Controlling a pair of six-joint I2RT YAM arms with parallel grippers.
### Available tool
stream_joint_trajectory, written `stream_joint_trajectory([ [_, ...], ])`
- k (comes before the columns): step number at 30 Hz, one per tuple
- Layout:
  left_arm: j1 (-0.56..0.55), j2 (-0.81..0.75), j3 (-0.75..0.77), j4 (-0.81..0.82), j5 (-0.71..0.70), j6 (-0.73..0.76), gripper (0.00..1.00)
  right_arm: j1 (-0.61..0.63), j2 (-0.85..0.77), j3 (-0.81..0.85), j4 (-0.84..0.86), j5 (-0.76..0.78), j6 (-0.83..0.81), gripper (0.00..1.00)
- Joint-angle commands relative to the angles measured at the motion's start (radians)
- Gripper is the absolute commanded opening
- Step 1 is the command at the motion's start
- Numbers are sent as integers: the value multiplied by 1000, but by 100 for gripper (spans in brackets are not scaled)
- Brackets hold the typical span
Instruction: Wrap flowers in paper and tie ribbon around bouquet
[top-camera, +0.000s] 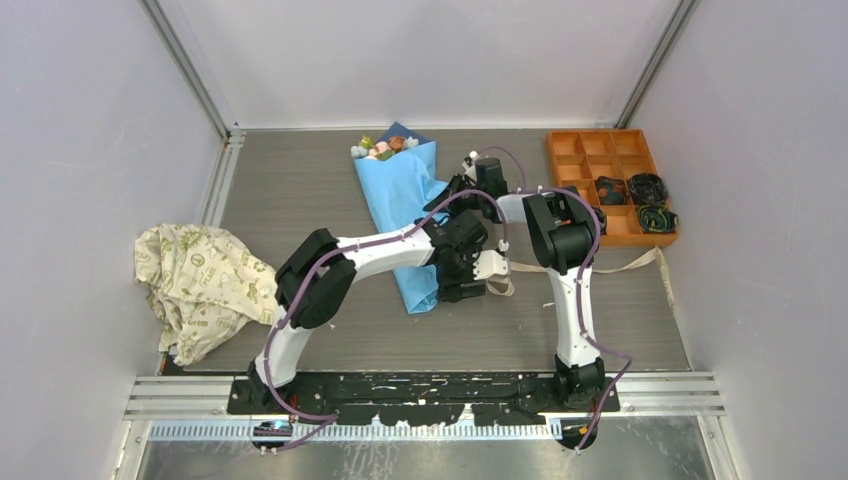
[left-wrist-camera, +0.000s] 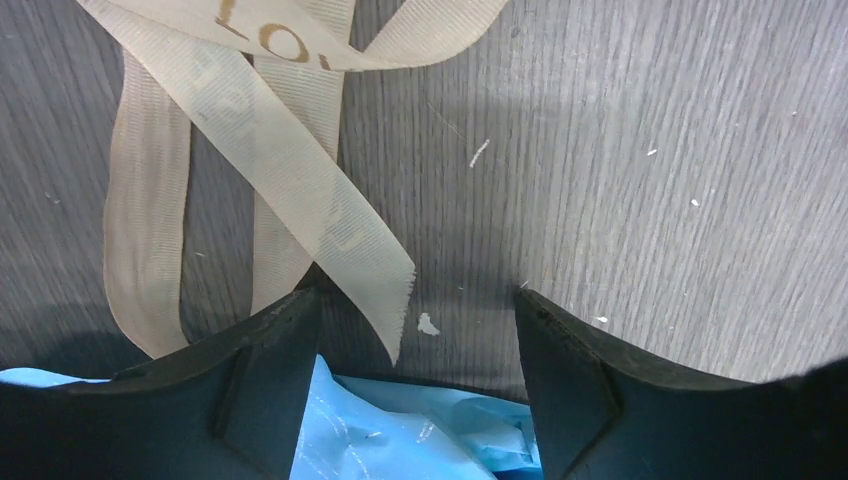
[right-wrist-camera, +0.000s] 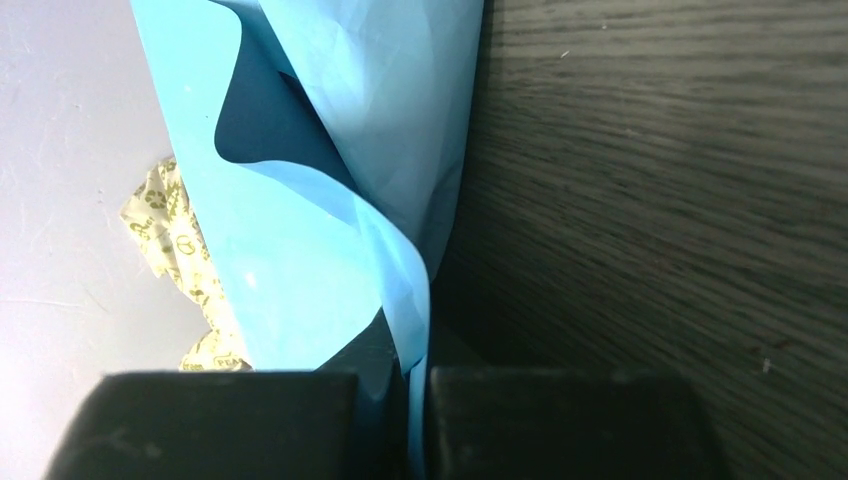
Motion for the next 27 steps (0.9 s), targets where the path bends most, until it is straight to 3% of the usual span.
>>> stream_joint_trajectory([
  [1, 0, -3, -6, 31, -87, 2, 71, 7, -34, 10, -95, 74, -73, 1],
  [7, -1, -16, 2, 57, -151, -3, 71, 8, -28, 27, -117, 76, -88, 1],
  [10, -1, 21, 30, 35, -170, -11, 66, 9, -30, 25, -125, 78, -96, 1],
  [15, -1, 35, 16, 35, -177, -10, 42, 9, -38, 19, -128, 77, -105, 1],
  [18, -2, 25, 6, 51, -185, -10, 20, 9, -38, 23, -132, 80, -109, 1],
  [19, -3, 20, 5, 53, -183, -11, 7, 8, -39, 24, -132, 78, -109, 1],
  [20, -1, 14, 4, 57, -178, -20, 1, 9, -42, 25, -132, 78, -109, 1],
  [27, -3, -77, -34, 48, -103, -63, 0, 9, -64, 31, -153, 78, -116, 1],
])
